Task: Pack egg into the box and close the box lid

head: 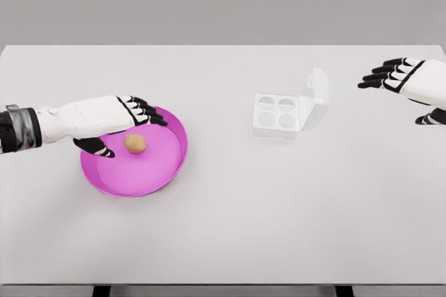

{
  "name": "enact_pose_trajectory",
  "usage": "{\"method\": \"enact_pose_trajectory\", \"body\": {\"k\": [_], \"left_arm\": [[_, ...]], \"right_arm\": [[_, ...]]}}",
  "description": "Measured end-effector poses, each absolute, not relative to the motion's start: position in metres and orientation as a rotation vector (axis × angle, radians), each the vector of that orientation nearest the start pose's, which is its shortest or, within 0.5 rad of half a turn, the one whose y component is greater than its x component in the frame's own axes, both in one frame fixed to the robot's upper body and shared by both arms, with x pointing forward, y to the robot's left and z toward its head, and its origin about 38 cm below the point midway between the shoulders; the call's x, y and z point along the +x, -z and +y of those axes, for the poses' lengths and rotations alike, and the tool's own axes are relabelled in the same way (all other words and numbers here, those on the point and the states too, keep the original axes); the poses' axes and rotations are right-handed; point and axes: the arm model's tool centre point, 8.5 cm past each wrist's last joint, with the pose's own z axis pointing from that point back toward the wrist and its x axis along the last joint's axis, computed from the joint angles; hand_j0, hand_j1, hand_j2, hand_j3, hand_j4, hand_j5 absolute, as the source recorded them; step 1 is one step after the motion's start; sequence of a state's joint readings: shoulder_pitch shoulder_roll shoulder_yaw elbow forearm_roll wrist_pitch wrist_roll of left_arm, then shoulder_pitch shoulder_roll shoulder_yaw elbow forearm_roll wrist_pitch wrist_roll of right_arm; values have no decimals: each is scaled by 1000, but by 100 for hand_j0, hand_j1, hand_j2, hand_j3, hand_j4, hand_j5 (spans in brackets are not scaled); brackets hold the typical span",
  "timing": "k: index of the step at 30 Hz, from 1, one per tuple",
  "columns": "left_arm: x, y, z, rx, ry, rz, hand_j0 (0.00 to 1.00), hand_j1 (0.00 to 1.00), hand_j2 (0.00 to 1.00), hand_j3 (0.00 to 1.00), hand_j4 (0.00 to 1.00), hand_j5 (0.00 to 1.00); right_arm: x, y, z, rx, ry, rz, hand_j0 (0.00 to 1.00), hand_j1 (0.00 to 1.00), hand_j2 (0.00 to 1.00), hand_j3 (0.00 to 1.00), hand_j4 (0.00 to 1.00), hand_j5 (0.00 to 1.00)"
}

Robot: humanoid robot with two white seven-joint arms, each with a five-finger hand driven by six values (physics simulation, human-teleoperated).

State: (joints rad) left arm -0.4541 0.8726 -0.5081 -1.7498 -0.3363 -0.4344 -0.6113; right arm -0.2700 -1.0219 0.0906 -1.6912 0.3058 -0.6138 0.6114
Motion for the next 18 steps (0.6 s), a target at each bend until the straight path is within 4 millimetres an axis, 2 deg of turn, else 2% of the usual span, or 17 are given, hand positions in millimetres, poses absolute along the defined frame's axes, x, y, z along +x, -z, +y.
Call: {"method": "enact_pose_trajectory", "body": {"k": [4,18], "left_arm": [[381,-214,274,327,2111,-1388,88,88,88,88,88,88],[385,-198,268,339,2125,-1332,88,88,88,88,88,88]], "right_arm": [[368,-287,-386,-616,-2028,-1396,100,100,100,100,100,100],[367,-281,-387,-604,-2029,-1384,100,100,100,100,100,100]]}}
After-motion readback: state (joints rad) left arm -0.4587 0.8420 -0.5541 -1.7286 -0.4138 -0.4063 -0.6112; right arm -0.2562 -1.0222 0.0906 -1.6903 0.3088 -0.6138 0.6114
